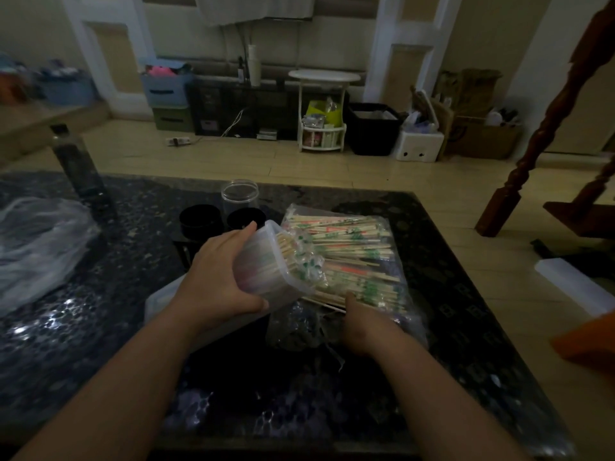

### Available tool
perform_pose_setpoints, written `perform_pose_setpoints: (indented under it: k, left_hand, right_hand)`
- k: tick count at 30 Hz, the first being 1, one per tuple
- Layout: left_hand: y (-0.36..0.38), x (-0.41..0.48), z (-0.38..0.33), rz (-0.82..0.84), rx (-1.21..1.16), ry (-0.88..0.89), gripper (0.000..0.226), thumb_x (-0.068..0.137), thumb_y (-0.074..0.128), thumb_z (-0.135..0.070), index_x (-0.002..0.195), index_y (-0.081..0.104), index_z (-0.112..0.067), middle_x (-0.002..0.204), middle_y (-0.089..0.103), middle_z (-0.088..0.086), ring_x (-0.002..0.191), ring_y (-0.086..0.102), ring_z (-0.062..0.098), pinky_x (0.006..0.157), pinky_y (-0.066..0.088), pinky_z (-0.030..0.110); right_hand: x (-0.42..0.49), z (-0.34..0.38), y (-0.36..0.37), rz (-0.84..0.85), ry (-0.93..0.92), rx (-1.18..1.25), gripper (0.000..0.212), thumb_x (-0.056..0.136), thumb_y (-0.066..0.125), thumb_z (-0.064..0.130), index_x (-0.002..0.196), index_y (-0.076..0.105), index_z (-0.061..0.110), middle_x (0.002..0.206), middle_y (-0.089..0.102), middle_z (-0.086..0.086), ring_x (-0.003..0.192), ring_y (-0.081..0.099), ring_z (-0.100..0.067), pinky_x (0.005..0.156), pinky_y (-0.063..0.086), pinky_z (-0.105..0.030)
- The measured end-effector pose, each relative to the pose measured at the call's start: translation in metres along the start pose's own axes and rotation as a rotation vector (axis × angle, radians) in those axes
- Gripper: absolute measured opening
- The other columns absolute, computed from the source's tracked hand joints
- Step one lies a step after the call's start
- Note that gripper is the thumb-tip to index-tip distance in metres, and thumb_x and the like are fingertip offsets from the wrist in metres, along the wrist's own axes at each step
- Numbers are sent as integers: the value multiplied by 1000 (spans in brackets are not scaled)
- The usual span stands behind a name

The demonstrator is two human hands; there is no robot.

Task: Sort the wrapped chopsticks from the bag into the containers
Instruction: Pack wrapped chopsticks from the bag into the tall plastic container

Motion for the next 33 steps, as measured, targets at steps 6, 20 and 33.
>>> perform_pose_setpoints:
  k: [6, 20, 33]
  left_hand:
    - [1, 0, 1, -4, 16, 6, 129, 32, 63, -63, 152, 31, -26, 148, 38, 0, 135, 32, 18, 103, 24, 28]
    - [2, 2, 1, -14, 13, 15, 128, 33, 63, -63, 151, 31, -25, 148, 40, 0, 134, 33, 18, 104, 24, 27]
    - [3, 0, 0, -4, 7, 11, 128, 33, 62, -63, 151, 30, -27, 148, 39, 0, 134, 31, 16, 103, 23, 26]
  right_hand:
    - [6, -5, -4, -287, -32, -186, 34, 94, 50, 28, 126, 55, 16, 130, 53, -9, 120, 52, -30, 99, 41, -38]
    - [13, -17, 9, -386, -32, -119, 43, 89, 49, 21, 132, 53, 28, 134, 54, -3, 120, 53, -28, 98, 41, -34]
    - [4, -9, 4, -359, -42, -64, 33, 94, 41, 5, 123, 57, 9, 126, 57, -13, 118, 54, -29, 98, 45, -36]
Point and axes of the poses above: each hand's wrist, its own x-axis towards the middle knuckle, its own y-axis out of the palm, z = x × y, the point moved 4 cm from there along x, towards the middle knuckle
